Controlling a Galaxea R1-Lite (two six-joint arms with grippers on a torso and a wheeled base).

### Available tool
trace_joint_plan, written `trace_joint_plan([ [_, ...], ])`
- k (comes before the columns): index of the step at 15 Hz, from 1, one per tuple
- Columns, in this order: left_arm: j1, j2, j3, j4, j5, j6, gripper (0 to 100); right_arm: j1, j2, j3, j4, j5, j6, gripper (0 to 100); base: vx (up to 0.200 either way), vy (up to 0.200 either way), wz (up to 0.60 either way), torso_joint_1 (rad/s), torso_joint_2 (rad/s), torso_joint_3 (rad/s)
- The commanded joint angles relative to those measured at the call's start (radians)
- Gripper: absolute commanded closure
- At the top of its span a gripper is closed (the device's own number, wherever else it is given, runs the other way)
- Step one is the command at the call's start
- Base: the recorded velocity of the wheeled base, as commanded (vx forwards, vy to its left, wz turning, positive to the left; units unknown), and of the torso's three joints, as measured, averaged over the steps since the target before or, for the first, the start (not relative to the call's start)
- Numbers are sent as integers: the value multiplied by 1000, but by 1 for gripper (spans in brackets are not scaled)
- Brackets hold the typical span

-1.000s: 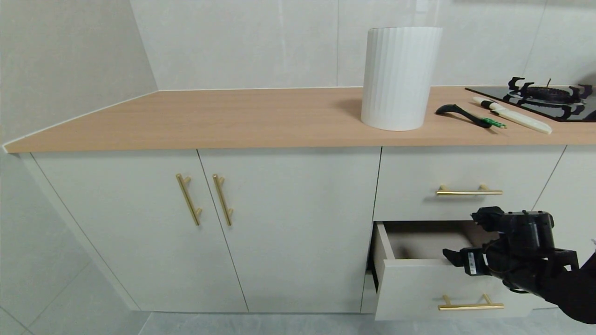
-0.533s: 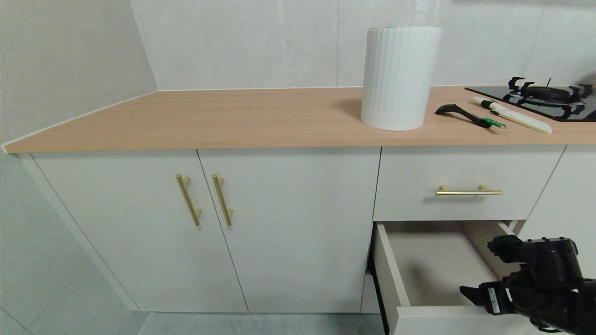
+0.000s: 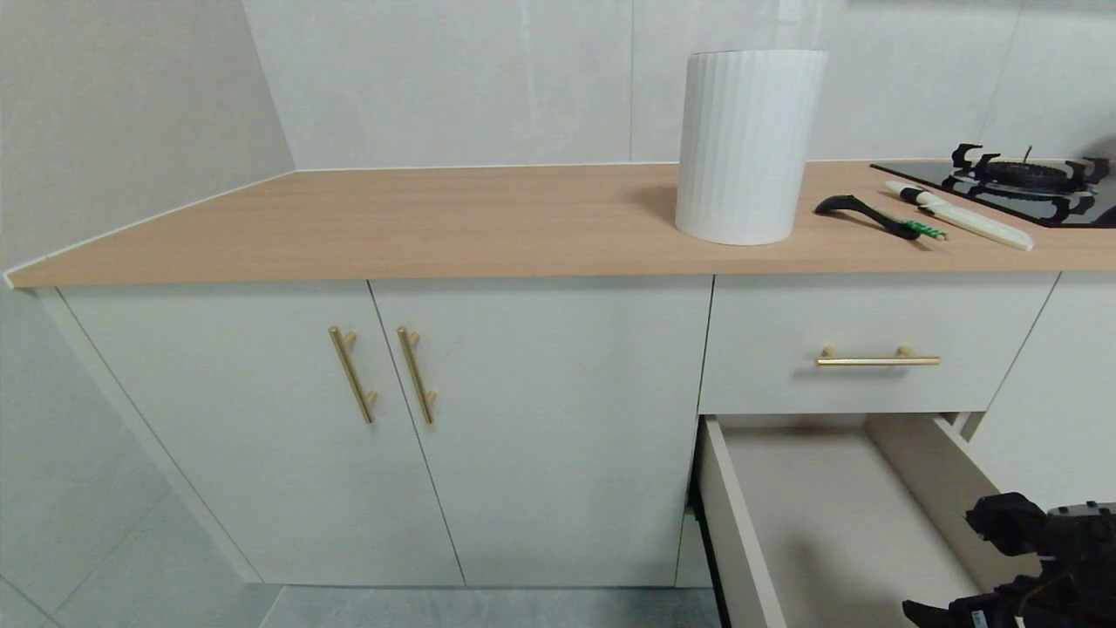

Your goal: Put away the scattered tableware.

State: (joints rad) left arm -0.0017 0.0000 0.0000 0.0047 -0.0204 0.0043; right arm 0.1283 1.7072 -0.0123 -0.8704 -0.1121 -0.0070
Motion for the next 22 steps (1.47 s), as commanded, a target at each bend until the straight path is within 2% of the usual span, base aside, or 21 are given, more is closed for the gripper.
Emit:
trace_joint_plan([
  [1, 0, 0, 0, 1, -1, 0, 0, 2, -84, 12, 19, 0, 2, 0, 0, 0, 0, 0, 0, 0],
  [4, 0, 0, 0, 1, -1, 0, 0, 2, -141, 11, 27, 62, -2, 0, 0, 0, 0, 0, 0, 0],
  [6, 0, 0, 0, 0, -1, 0, 0, 2, -159, -15, 25, 63, -5, 0, 0, 0, 0, 0, 0, 0],
  [8, 0, 2, 0, 0, 0, 0, 0, 1, -209, -101, 34, 65, -7, 0, 0, 0, 0, 0, 0, 0],
  [10, 0, 0, 0, 0, -1, 0, 0, 1, -227, -242, 87, 62, -5, 0, 0, 0, 0, 0, 0, 0],
  [12, 0, 2, 0, 0, -1, 2, 0, 2, -273, -419, 284, 68, -7, 0, 0, 0, 0, 0, 0, 0],
  [14, 0, 0, 0, 0, 0, 0, 0, 2, -367, -606, 576, 146, -7, 0, 0, 0, 0, 0, 0, 0],
  [15, 0, 0, 0, 0, -1, 0, 0, 2, -417, -716, 763, 193, -5, 0, 0, 0, 0, 0, 0, 0],
  [17, 0, 2, 0, 0, 0, 0, 0, 2, -452, -865, 999, 203, -8, 0, 0, 0, 0, 0, 0, 0],
  [22, 0, 0, 0, 0, -1, 0, 0, 4, -452, -876, 996, 146, -13, 0, 0, 0, 0, 0, 0, 0],
])
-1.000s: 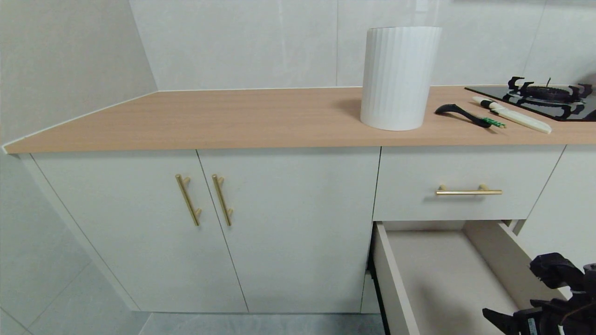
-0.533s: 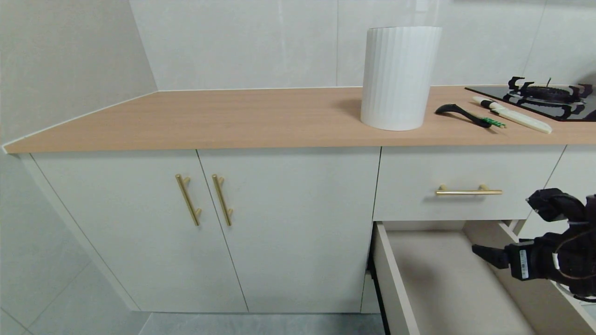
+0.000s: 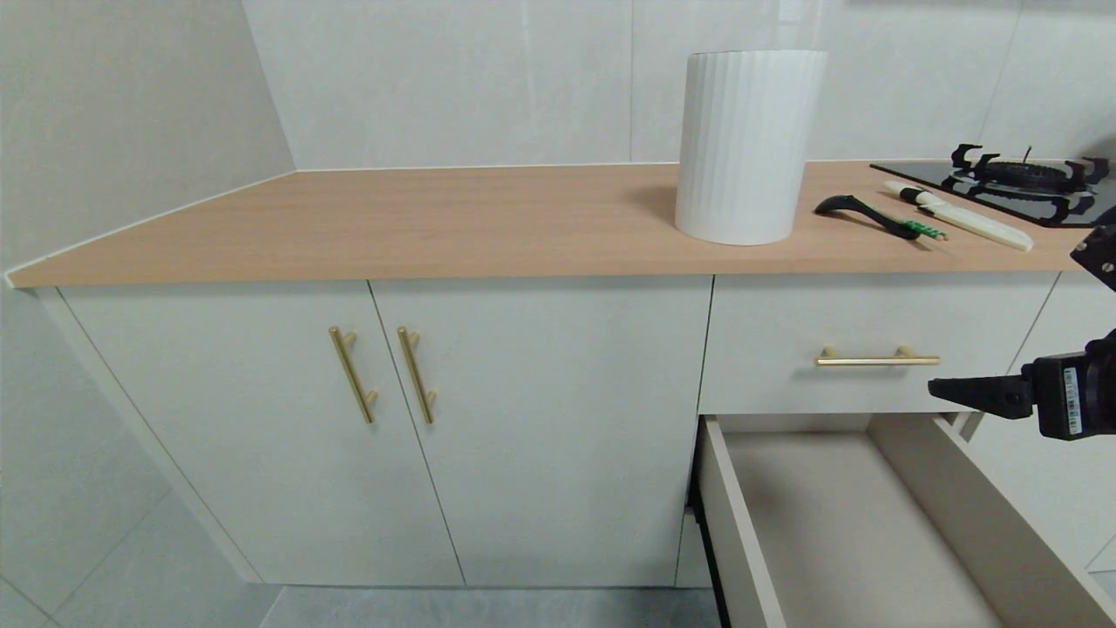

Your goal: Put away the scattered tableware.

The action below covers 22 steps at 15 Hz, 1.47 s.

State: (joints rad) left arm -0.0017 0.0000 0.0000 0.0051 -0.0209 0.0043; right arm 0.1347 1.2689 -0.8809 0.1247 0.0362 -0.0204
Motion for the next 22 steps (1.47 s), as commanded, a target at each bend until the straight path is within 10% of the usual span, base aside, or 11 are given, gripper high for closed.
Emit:
trace_joint_plan([
  [1, 0, 2, 0, -1, -1, 0, 0, -12, -14, 3, 0, 13, -26, 0, 0, 0, 0, 0, 0, 0],
  [22, 0, 0, 0, -1, -1, 0, 0, -38, 23, 0, -50, 10, -67, 0, 0, 0, 0, 57, -244, -188],
])
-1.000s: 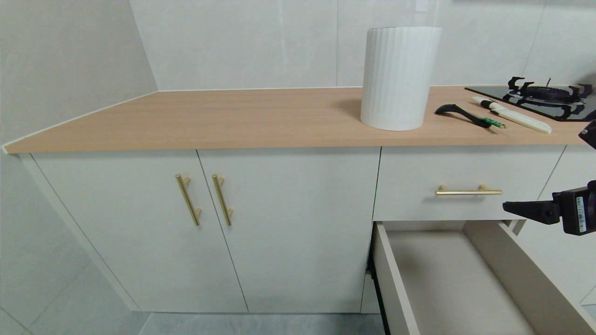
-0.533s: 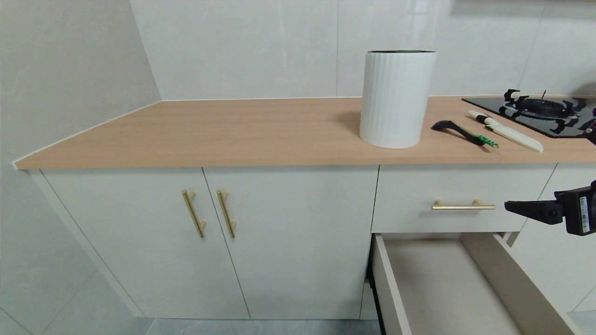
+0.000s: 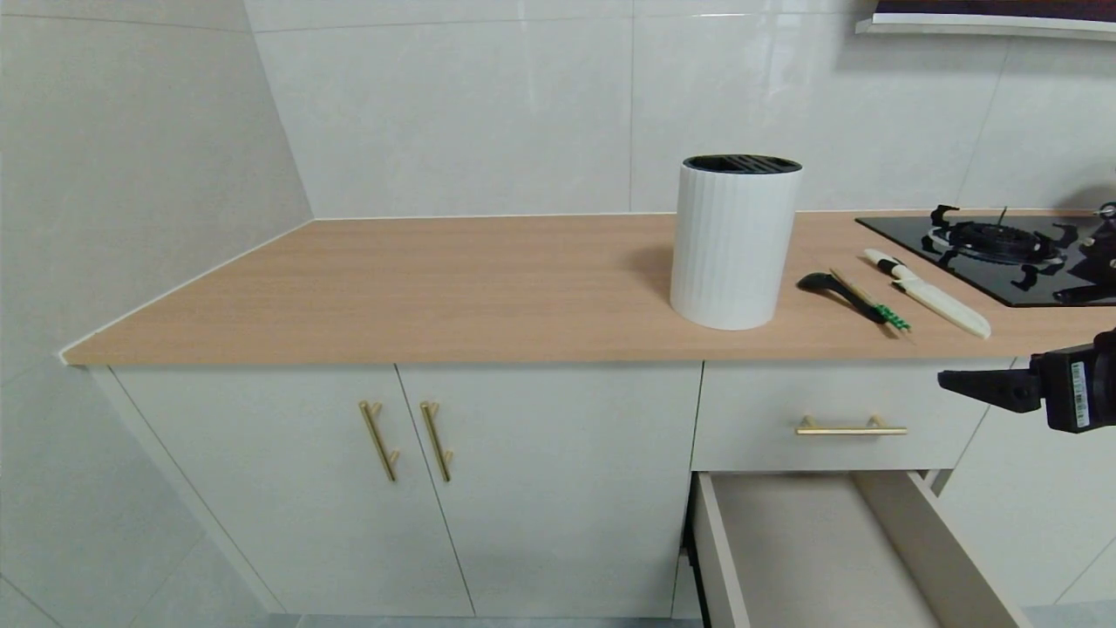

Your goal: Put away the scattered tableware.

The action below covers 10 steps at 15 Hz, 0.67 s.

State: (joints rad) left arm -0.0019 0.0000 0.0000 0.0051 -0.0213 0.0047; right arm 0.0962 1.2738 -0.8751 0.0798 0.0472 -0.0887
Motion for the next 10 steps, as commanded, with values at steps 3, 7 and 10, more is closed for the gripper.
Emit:
trace_joint_plan([
  [3, 0, 2, 0, 1, 1, 0, 0, 0, 130, -163, -31, 3, -2, 0, 0, 0, 0, 21, -60, -44],
  [7, 0, 0, 0, -1, 1, 0, 0, -19, 360, -404, 31, -75, 1, 0, 0, 0, 0, 0, 0, 0],
  [10, 0, 2, 0, -1, 0, 0, 0, -33, 466, -473, 40, -102, 4, 0, 0, 0, 0, 0, 0, 0],
])
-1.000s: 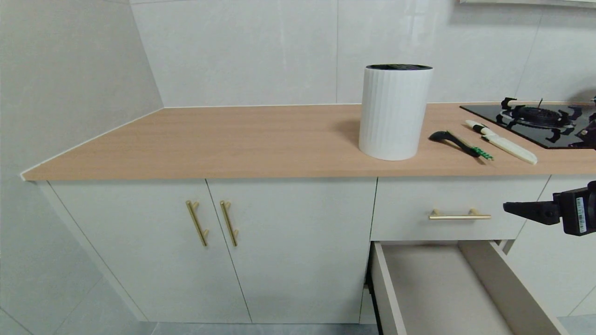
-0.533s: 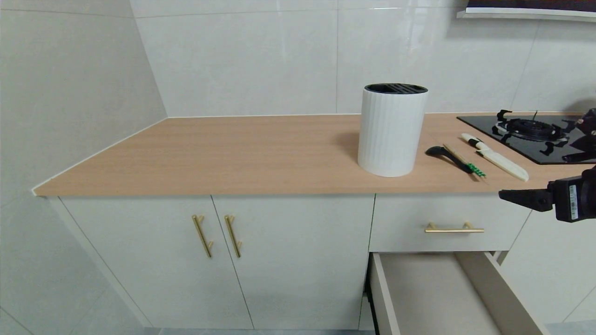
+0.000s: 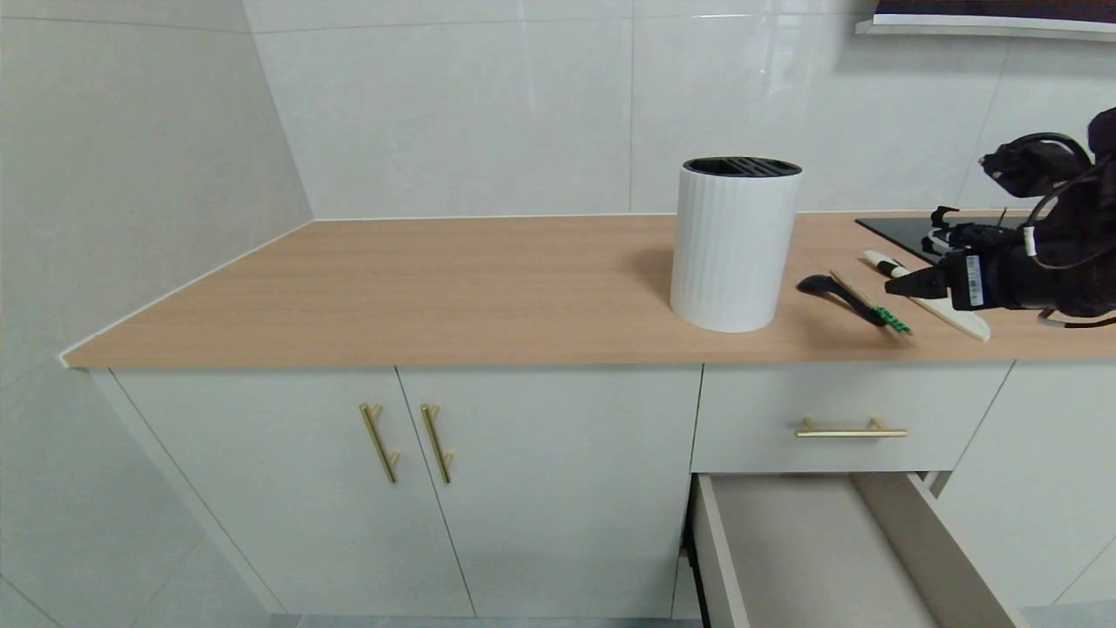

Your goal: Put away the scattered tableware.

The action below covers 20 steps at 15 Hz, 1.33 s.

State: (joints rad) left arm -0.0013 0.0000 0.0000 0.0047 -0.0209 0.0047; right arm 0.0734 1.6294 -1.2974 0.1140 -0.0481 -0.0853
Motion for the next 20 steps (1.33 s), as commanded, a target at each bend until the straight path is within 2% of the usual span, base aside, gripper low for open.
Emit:
trace_joint_plan([
  [1, 0, 2, 0, 0, 1, 0, 0, -20, 135, -80, 32, -7, 2, 0, 0, 0, 0, 0, 0, 0],
  [6, 0, 0, 0, 1, -1, 0, 0, -44, 216, -137, 52, -16, 32, 0, 0, 0, 0, 0, 0, 0],
  [10, 0, 0, 0, 0, 1, 0, 0, -44, 268, -154, 52, -95, 33, 0, 0, 0, 0, 0, 0, 0],
  [20, 0, 0, 0, 0, -1, 0, 0, -43, 311, -164, 52, -98, 38, 0, 0, 0, 0, 0, 0, 0],
])
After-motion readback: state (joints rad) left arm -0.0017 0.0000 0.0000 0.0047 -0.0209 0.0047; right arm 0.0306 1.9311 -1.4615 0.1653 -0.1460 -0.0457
